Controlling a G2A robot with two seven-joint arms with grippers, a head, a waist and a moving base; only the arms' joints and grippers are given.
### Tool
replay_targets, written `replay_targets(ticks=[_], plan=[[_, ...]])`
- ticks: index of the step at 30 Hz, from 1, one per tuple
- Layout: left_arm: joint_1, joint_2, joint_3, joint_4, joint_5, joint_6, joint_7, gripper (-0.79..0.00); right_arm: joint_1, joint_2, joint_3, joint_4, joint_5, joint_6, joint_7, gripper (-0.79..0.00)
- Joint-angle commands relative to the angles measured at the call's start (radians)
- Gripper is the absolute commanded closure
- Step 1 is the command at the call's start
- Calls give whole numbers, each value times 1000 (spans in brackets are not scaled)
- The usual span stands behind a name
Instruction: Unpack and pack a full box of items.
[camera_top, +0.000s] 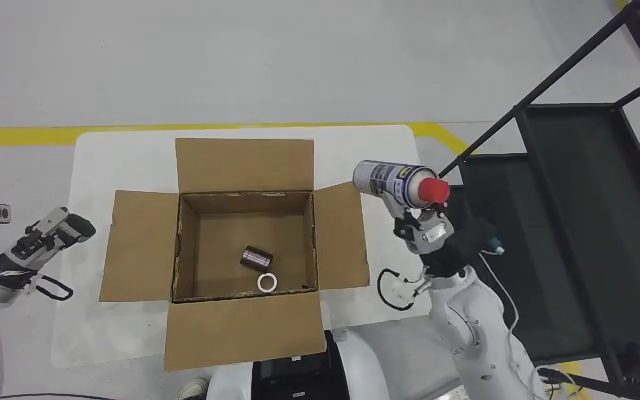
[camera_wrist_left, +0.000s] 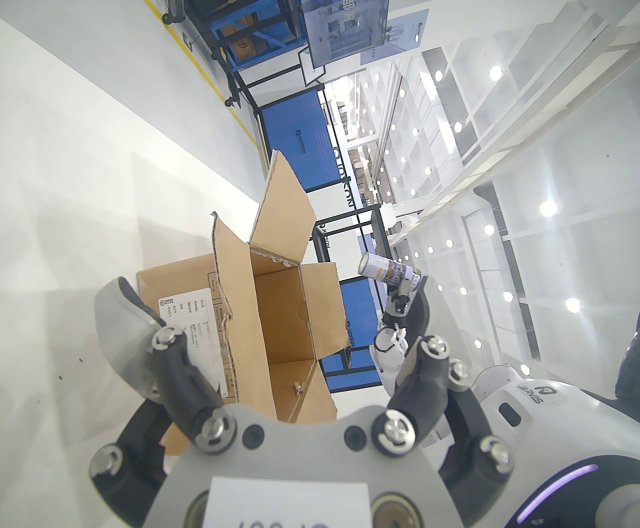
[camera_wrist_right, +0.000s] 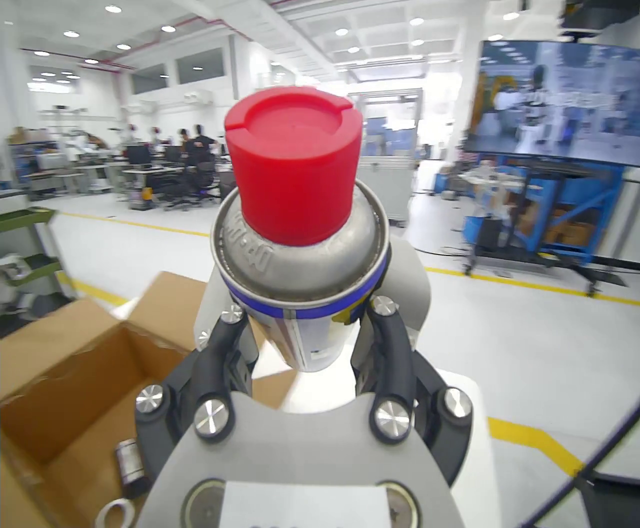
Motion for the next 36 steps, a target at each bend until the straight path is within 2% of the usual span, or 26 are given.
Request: replay_targets(ticks=[1, 4, 7, 9, 13, 29, 30, 32, 33, 36], plan=[[0, 0, 0, 0, 0, 0, 0, -785, 16, 1, -42, -26, 4, -45, 83, 0], [0, 0, 0, 0, 0, 0, 0, -785, 61, -1, -132, -21, -13, -85, 189, 0], [0, 0, 0, 0, 0, 0, 0, -785, 121, -8, -222, 34, 75, -88, 326, 0], [0, 0, 0, 0, 0, 0, 0, -785, 181, -16, -275, 81, 151, -55, 449, 0], [0, 0, 0, 0, 0, 0, 0, -785, 255, -26, -330, 138, 234, 11, 584, 0], [0, 0, 0, 0, 0, 0, 0, -785, 262, -27, -335, 149, 259, 23, 604, 0], [0, 0, 0, 0, 0, 0, 0, -785, 261, -27, -343, 161, 268, 23, 641, 0], [0, 0, 0, 0, 0, 0, 0, -785, 307, -25, -357, 149, 243, 61, 825, 0], [0, 0, 0, 0, 0, 0, 0, -785, 323, -26, -368, 143, 258, 66, 863, 0], [0, 0, 0, 0, 0, 0, 0, -785, 437, -33, -418, 159, 231, 92, 1040, 0]])
